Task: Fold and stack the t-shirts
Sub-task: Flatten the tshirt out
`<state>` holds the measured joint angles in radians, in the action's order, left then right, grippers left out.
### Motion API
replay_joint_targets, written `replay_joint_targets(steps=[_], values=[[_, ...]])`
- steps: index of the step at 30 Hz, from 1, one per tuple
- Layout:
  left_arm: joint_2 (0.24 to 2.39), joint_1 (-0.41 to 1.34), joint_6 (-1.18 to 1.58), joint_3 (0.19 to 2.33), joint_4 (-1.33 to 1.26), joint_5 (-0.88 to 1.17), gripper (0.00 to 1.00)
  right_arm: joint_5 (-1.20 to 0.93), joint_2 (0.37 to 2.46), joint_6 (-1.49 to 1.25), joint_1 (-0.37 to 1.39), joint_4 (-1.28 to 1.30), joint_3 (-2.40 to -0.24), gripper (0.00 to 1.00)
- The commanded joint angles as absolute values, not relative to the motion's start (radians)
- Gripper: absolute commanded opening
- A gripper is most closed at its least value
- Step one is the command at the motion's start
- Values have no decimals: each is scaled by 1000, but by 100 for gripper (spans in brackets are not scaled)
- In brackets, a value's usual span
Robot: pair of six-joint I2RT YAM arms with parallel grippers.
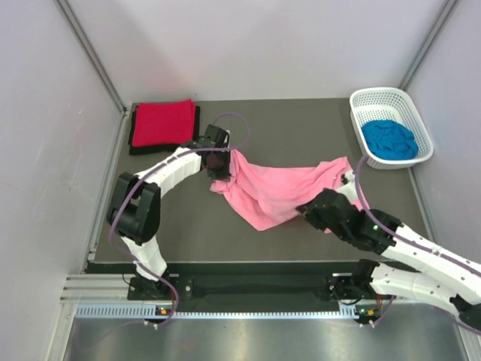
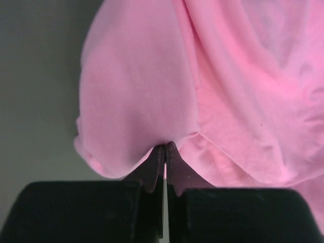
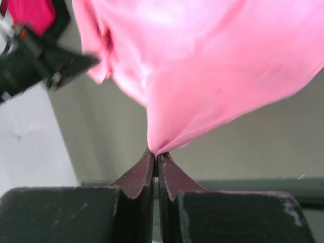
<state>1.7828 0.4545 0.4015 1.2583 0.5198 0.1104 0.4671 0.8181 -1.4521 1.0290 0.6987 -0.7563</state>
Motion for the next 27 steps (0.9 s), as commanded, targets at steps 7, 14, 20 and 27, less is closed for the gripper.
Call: replay_joint_targets(steps=[7, 14, 20, 27], values=[[1468, 457, 402, 1491, 839, -147, 0, 666, 644, -1186, 861, 972, -997, 0], [1316, 440, 423, 1434, 885, -100, 0, 779, 598, -1121, 861, 1055, -1195, 0], [1385, 324, 397, 1410, 858, -97, 0, 741, 574, -1115, 859, 1034, -1162, 0], [1643, 239, 368, 1442, 787, -69, 1, 796, 520, -1180, 861, 974, -973, 0]])
